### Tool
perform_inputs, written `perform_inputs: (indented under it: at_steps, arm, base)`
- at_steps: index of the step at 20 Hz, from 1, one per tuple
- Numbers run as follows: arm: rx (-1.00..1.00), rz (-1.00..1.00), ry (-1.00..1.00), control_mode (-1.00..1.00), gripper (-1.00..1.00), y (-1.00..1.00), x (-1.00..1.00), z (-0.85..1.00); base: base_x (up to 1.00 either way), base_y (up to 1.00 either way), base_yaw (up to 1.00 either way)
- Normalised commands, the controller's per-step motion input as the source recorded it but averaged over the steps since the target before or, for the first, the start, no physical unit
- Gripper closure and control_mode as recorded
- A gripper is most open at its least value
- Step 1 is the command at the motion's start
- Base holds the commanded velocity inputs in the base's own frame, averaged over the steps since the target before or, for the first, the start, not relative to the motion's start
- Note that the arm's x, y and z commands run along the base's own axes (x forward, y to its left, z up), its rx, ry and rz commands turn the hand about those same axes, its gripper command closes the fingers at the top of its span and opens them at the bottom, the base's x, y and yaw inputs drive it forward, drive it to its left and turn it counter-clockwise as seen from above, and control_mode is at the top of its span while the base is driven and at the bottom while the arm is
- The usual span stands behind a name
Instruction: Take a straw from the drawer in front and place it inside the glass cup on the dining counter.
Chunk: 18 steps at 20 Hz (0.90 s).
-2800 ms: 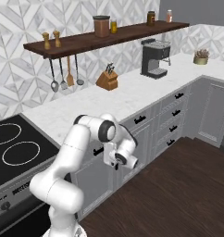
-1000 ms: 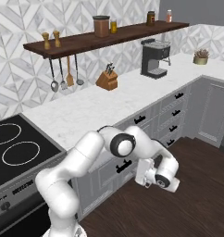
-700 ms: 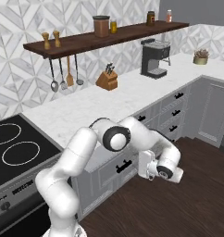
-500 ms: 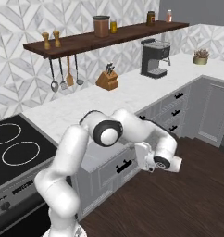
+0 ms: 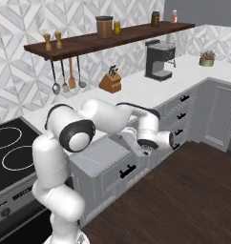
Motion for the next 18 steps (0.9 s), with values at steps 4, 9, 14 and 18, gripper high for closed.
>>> perform_inputs:
  at_steps: [4, 9, 14, 18]
  arm:
    - [-0.34, 0.00, 0.09, -1.00, -1.00, 0.73, 0.13, 0.05]
    - [-0.31, 0.00, 0.07, -1.00, -1.00, 0.58, 0.30, -0.11]
    - [-0.27, 0.01, 0.10, -1.00, -1.00, 0.37, 0.36, -0.26]
    - [-0.18, 0.05, 0.22, -1.00, -1.00, 0.06, 0.28, -0.46]
  base:
    - [0.00, 0.00, 0.00]
    - [0.00, 0.00, 0.00]
    - [0.00, 0.00, 0.00]
    - [0.00, 0.00, 0.00]
